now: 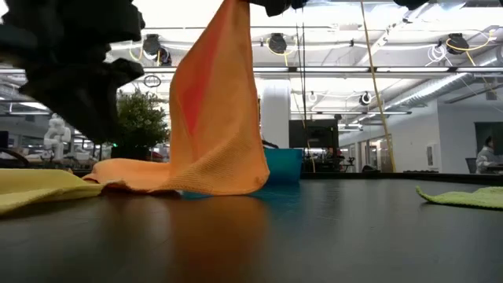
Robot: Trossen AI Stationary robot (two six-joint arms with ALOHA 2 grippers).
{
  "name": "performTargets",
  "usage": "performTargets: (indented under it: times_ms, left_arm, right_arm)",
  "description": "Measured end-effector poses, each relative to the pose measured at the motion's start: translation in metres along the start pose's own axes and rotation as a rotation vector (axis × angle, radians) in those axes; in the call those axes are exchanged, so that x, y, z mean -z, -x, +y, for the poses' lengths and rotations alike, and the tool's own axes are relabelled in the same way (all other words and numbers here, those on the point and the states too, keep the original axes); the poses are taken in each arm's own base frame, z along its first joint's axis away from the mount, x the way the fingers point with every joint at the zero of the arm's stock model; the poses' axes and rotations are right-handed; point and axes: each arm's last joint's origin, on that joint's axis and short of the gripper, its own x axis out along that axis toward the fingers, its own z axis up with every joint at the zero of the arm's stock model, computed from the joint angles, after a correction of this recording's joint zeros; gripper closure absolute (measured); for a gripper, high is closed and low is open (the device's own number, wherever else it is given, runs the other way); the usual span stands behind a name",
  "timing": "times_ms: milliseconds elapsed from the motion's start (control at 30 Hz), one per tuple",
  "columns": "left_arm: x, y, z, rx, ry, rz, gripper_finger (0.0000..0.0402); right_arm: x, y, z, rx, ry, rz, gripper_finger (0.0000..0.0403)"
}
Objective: Fold microfiber towels
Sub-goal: Fold the orange microfiber towel
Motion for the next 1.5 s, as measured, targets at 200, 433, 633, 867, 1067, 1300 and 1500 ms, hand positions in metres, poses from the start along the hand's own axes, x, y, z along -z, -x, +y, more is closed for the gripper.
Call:
performTargets:
  times_ms: [200, 433, 633, 867, 1067, 1300, 1500]
  left_arm:
    - [0.006, -0.021, -0.009, 0.000, -0.096, -0.063, 0.0217]
    - [0.005, -0.043, -0.015, -0.035, -0.139, -0.038, 0.0204]
    - [0.004, -0.055, -0.015, -0.100, -0.159, -0.029, 0.0225]
    - [0.005, -0.058, -0.008, -0.112, -0.146, -0.006, 0.0292]
    - [0.009, -0.057, -0.005, -0.161, -0.137, 0.023, 0.0390]
    - [0.001, -0.012, 0.000, -0.234, -0.098, 0.004, 0.0398]
    - [-0.022, 0.061, 0.004, -0.274, -0.037, -0.237, 0.0399]
  right_arm:
    - [0.000, 0.000, 0.000, -0.003, -0.014, -0.001, 0.0403]
    - [0.000, 0.000, 0.001, -0.007, -0.015, 0.000, 0.0403]
    - [0.000, 0.000, 0.001, -0.008, -0.020, 0.000, 0.0403]
    - [0.000, 0.000, 0.001, -0.009, -0.017, 0.002, 0.0403]
    - [0.002, 0.001, 0.002, -0.016, -0.005, 0.015, 0.0403]
    - [0.000, 0.013, 0.012, 0.028, 0.048, 0.118, 0.0403]
    - [-0.032, 0.047, 0.002, 0.072, -0.026, 0.094, 0.0403]
